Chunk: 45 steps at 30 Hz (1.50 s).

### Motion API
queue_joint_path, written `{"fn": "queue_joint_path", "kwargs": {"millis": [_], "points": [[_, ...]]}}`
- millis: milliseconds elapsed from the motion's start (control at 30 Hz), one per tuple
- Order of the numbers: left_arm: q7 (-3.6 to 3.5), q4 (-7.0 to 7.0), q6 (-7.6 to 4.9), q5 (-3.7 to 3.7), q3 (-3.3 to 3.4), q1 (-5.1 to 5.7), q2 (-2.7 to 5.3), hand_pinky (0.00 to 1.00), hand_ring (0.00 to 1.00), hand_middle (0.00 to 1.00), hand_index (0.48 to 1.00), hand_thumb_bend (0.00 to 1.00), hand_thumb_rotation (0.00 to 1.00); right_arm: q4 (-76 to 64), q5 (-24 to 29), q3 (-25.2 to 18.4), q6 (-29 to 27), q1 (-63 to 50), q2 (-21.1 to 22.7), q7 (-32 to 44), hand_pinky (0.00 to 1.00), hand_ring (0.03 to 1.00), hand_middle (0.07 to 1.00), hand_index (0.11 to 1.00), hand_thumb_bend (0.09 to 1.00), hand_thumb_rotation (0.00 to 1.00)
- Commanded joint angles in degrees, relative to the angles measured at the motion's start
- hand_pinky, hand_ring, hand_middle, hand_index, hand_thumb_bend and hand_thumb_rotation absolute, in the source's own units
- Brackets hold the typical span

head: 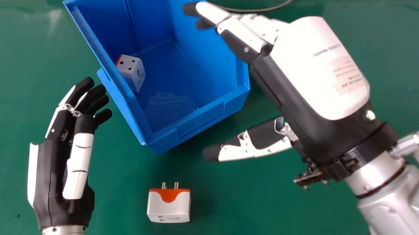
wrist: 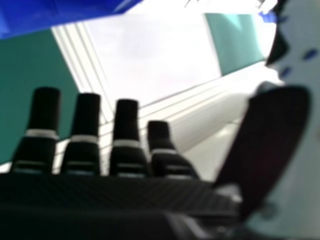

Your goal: Pick all objects and put in blue box

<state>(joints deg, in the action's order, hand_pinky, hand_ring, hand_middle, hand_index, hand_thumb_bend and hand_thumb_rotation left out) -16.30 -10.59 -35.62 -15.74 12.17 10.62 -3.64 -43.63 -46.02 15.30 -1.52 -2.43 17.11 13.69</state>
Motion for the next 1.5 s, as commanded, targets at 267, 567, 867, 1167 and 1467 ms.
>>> {"fn": "queue_joint_path", "kwargs": {"millis": [267, 567, 867, 1167, 1467], "points": [[0.35, 1.23, -1.42, 0.94, 0.11, -0.18, -0.40, 0.80, 0.83, 0.82, 0.816, 0.70, 0.73, -11.5, 6.0, -5.9, 8.9, 2.9, 1.8, 17.4, 0.60, 0.704, 0.759, 0.824, 0.875, 0.25], [1.06, 2.17, -0.29, 1.36, 0.14, -0.23, -0.54, 0.80, 0.82, 0.82, 0.818, 0.70, 0.73, -15.0, 20.9, -13.3, 19.4, 9.0, 6.2, 27.9, 0.56, 0.671, 0.723, 0.768, 0.895, 0.22], [2.46, 4.38, 1.86, 2.19, -0.27, -0.81, -0.69, 0.79, 0.82, 0.82, 0.817, 0.70, 0.73, -15.3, 31.6, -17.4, 25.0, 14.0, 13.1, 31.9, 0.55, 0.658, 0.707, 0.739, 0.903, 0.20], [3.28, 6.14, 4.10, 2.16, -0.59, -0.89, -0.49, 0.79, 0.82, 0.82, 0.818, 0.69, 0.74, -15.5, 35.4, -16.2, 27.6, 15.5, 18.2, 32.0, 0.55, 0.655, 0.702, 0.734, 0.904, 0.19], [3.09, 5.47, 3.71, 1.90, -0.41, -1.15, -0.51, 0.78, 0.81, 0.82, 0.818, 0.68, 0.74, -16.1, 36.0, -11.5, 29.5, 18.1, 22.8, 32.7, 0.54, 0.648, 0.693, 0.725, 0.885, 0.19]]}}
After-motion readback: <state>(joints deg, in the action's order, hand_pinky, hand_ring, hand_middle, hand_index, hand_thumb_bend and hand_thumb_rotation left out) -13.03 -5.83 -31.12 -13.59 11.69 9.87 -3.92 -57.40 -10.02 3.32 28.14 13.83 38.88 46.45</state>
